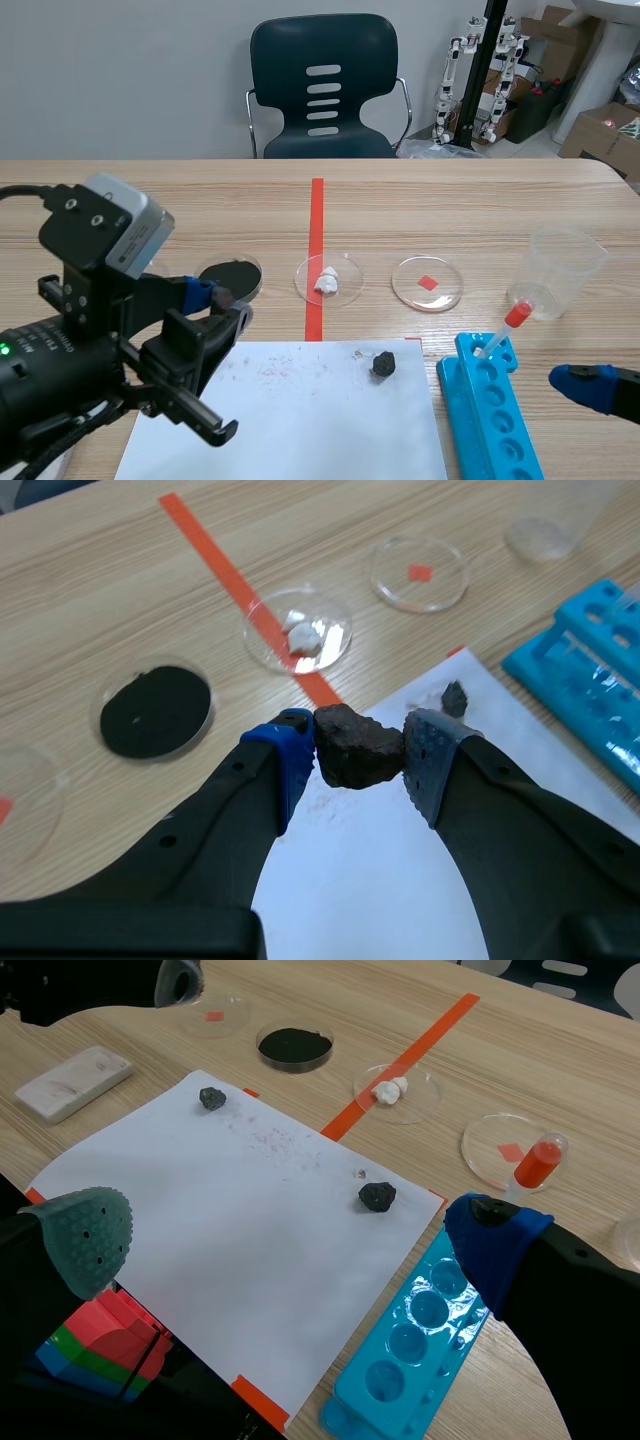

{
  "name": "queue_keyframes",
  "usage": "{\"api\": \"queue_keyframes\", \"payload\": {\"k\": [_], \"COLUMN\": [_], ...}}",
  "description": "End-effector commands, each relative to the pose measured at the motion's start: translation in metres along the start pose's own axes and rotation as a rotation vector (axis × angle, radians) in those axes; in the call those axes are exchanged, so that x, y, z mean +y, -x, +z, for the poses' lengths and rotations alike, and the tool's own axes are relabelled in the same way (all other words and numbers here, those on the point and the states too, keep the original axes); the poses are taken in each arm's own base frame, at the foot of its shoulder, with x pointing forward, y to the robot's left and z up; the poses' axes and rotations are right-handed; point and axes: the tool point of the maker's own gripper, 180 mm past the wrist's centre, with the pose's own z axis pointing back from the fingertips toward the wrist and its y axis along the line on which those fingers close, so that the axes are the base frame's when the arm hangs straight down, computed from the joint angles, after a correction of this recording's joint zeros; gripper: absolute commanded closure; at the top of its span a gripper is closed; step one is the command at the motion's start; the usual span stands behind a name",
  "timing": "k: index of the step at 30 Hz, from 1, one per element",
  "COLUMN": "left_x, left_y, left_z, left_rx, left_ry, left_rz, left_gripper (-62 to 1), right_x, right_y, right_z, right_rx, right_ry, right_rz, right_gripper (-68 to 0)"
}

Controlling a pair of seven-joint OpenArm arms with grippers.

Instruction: Put the middle mineral back

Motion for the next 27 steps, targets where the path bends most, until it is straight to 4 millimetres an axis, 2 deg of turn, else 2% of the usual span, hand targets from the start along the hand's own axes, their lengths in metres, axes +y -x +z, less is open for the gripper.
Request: {"api": "queue_keyframes", "payload": {"k": [1, 9, 14, 27], "left_x": [-0.002, -0.006, 0.003, 0.01], "left_y": [-0.004, 0.009, 0.028, 0.072], "left_z": [-0.006, -0.042, -0.064, -0.098], "left_rx": [-0.016, 0.023, 0.069, 0.167], "left_ry": [0.01, 0.076, 0.033, -0.029], "left_rz": [0.013, 0.082, 0.128, 0.208], "left_gripper": [-11.7, -11.7, -11.7, -11.7], "right_x": [0.0, 0.0, 0.0, 0.0], "right_y": [-0.012, -0.012, -0.012, -0.012], "right_z": [-0.002, -0.002, -0.002, -0.002], "right_rx": [-0.041, -0.041, -0.041, -0.041], "right_ry": [-0.002, -0.002, -0.002, -0.002], "right_rz": [-0.001, -0.001, -0.001, -0.001], "right_gripper": [-67.9, -67.9, -67.9, -67.9]}}
